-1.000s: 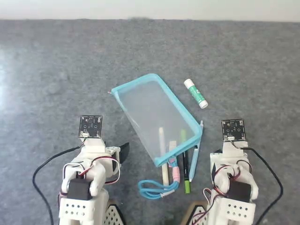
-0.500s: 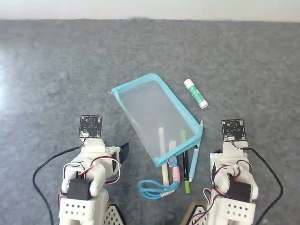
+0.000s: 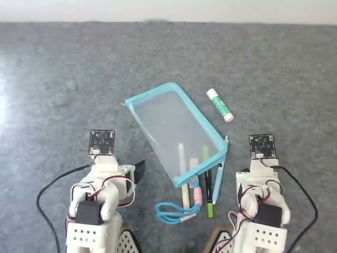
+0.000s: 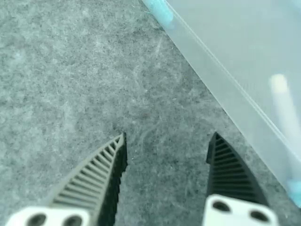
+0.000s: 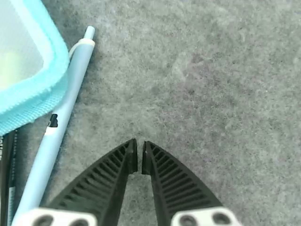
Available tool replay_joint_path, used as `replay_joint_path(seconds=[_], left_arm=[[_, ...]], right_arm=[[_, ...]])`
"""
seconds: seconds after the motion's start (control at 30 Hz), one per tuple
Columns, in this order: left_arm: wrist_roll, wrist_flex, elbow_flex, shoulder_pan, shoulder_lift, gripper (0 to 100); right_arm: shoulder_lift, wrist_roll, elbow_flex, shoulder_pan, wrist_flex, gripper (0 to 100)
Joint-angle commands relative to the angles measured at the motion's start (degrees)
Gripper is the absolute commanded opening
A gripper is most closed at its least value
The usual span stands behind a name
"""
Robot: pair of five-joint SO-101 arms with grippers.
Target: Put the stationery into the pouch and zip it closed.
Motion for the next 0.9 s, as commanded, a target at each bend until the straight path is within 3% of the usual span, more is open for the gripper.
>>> replay_joint_path(seconds=[0.0, 0.47, 0.73, 0.87], left_arm=[[0.5, 0.2, -0.4, -0.2, -1.2, 27], [0.5, 0.2, -0.4, -0.2, -1.2, 27], [0.5, 0.2, -0.4, -0.1, -1.2, 27], [0.5, 0.2, -0.4, -0.1, -1.2, 27]], right_arm=[[-0.9, -0.3, 1.1, 0.4, 0.6, 3.9], [-0.7, -0.6, 1.1, 0.0, 0.6, 3.9], [-0.9, -0.2, 1.1, -15.8, 2.7, 3.8], [-0.9, -0.1, 1.0, -21.5, -1.0, 3.9]])
